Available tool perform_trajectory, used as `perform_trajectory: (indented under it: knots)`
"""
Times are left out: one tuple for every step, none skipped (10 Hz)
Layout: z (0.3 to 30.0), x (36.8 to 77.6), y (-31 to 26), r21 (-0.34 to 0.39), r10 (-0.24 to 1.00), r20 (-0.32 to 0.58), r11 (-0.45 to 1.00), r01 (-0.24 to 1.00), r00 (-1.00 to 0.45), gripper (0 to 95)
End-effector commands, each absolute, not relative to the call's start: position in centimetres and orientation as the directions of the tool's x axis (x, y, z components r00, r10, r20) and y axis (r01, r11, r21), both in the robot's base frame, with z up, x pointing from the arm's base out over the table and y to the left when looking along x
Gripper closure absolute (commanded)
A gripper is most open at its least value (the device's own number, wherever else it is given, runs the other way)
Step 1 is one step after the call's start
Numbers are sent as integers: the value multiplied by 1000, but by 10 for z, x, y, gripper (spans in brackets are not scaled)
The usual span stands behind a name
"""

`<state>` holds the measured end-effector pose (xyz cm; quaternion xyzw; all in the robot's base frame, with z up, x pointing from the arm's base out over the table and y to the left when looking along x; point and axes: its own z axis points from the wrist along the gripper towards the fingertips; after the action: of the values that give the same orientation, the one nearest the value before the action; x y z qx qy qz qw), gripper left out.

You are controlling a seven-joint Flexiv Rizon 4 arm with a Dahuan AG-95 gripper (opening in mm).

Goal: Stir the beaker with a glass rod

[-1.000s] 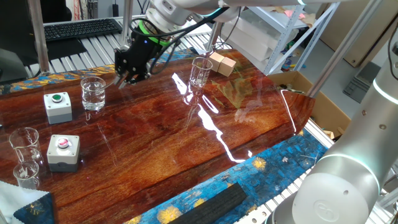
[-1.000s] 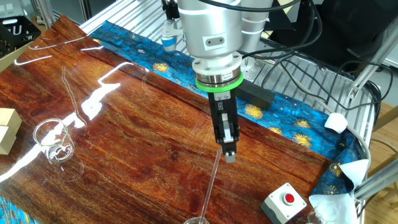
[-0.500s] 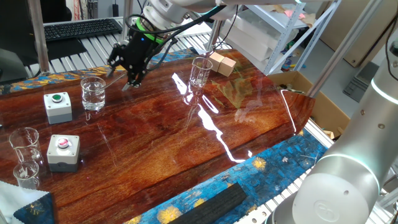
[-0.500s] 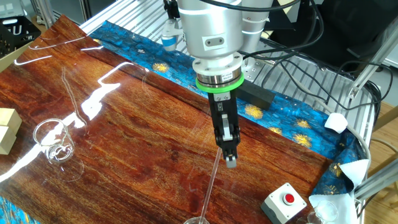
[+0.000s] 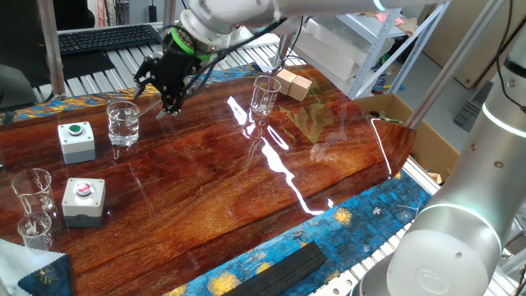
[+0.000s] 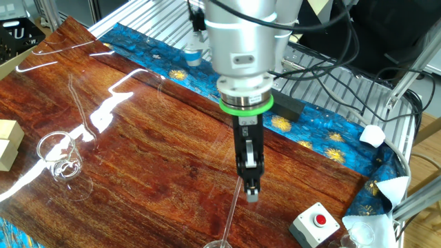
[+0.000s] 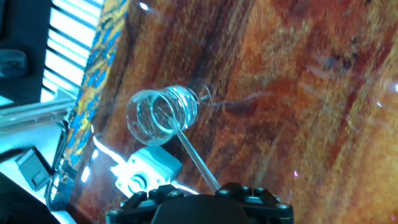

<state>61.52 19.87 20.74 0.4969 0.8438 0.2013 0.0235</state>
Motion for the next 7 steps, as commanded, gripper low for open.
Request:
perform_trajectory:
  knots:
    - [206, 618, 197, 389, 857, 121, 423, 818, -501, 380]
    - [206, 619, 196, 395, 854, 104, 434, 809, -509, 570]
    - [205, 621, 195, 398, 851, 98, 441, 804, -516, 570]
    - [204, 623, 193, 399, 847, 96, 449, 799, -523, 570]
    - [204, 624, 191, 401, 842, 92, 457, 794, -532, 570]
    - [205, 625, 189, 401, 840, 90, 461, 792, -535, 570]
    - [206, 626, 187, 401, 845, 93, 453, 796, -527, 570]
